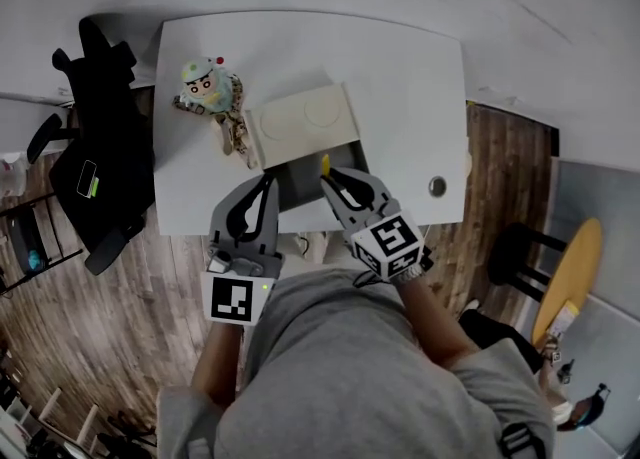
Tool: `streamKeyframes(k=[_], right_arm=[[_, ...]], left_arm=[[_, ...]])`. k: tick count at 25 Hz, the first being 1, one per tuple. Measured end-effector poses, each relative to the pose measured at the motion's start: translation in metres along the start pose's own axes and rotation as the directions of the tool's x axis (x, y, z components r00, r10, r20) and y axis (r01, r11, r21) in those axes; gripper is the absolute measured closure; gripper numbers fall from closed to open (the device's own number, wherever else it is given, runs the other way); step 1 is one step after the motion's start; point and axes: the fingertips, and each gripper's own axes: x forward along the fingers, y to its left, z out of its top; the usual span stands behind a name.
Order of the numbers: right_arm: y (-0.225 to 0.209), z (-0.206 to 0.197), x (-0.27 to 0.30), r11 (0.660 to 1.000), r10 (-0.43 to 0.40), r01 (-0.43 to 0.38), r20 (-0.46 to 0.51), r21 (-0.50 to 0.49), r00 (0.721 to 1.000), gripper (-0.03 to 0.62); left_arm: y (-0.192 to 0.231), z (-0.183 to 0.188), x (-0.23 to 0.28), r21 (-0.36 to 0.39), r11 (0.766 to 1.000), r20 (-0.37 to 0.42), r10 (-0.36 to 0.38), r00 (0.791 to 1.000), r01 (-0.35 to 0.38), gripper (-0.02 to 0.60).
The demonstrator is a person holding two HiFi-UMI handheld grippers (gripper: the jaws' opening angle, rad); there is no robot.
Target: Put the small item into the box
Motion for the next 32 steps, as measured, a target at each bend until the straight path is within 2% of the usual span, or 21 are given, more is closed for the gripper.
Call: streamKeyframes(k=[8,14,18,24,32], right_arm=[[-0.01,-0.035,0.016,0.996,-0.055,0.061,-0.085,0.066,0.995,0.51],[-0.022,-0.068,0.028,0.987,-0.11,0.127,-0.163,0.098,0.981,0.51],[-0.029,-0.093,0.035,0.982,-0.133,0.161,-0.249,0.096,0.959,0.51],[-0.031,-0.124,0.046,0.986,-0.129,0.161,-0.398,0.048,0.908,0.51],[-0.034,-0.139,0.059,0.988,-0.123,0.151,-0.481,0.019,0.868,0.511]], left_arm=[[0.002,-0.006,0.006,0.02,0.997,-0.011,-0.079,0.997,0.079,0.548],[0.006,-0.007,0.008,0.008,0.995,0.002,-0.095,0.995,0.095,0.548],[0.003,-0.009,0.009,-0.001,0.994,0.002,-0.107,0.994,0.107,0.548],[0.003,-0.008,0.01,-0.005,0.994,0.005,-0.11,0.994,0.11,0.548],[0.01,-0.009,0.015,-0.003,0.993,0.0,-0.116,0.993,0.116,0.548]])
